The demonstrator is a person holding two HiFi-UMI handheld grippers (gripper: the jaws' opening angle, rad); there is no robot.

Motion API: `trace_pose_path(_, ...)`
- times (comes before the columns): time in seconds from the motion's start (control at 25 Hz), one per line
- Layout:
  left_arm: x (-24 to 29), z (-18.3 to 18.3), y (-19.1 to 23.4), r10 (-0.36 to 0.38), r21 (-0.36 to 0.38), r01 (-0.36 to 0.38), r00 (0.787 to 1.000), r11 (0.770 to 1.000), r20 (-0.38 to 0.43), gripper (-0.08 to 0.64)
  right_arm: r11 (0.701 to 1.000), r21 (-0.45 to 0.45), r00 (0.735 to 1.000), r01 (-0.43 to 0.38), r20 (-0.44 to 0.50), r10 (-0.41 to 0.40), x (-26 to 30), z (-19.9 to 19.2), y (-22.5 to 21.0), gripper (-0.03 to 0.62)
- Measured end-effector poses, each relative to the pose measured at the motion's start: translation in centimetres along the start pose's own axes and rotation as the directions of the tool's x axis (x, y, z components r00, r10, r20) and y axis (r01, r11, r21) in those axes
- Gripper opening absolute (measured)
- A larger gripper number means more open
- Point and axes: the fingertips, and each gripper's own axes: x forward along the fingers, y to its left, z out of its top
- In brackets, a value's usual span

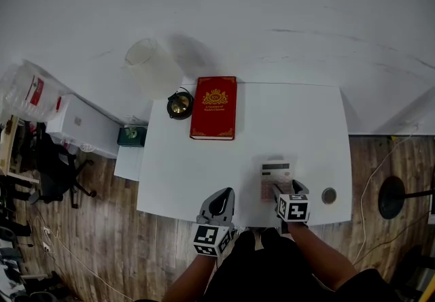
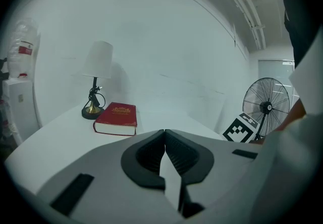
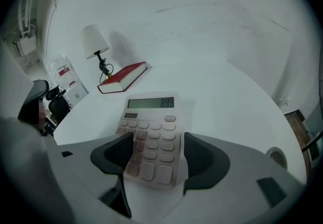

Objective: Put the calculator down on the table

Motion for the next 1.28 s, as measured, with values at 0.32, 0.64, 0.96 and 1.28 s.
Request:
trace_pose_path(0.32,0.0,0.5,-0.3,-0.016,0.003,0.016,1.0,1.0,-0.008,0.02,0.998,-0.055,0.988,-0.019,0.15,0.027,-3.5,3.9,0.6,0.334)
trace_pose_path(0.64,0.4,1.4,-1.4,-0.052,0.019,0.052,0.999,0.998,0.012,0.02,0.996,-0.088,0.949,-0.009,0.313,0.036,-8.4,8.1,1.1,0.31)
trace_pose_path(0.96,0.8,2.5,-2.1,-0.063,0.02,0.062,0.997,0.998,0.033,0.02,0.991,-0.13,0.871,0.02,0.489,0.047,-13.1,12.1,1.9,0.209)
trace_pose_path(1.28,1.1,3.9,-3.3,-0.083,0.009,0.083,0.996,0.997,0.041,0.02,0.983,-0.18,0.826,0.043,0.559,0.066,-15.2,13.8,2.6,0.018)
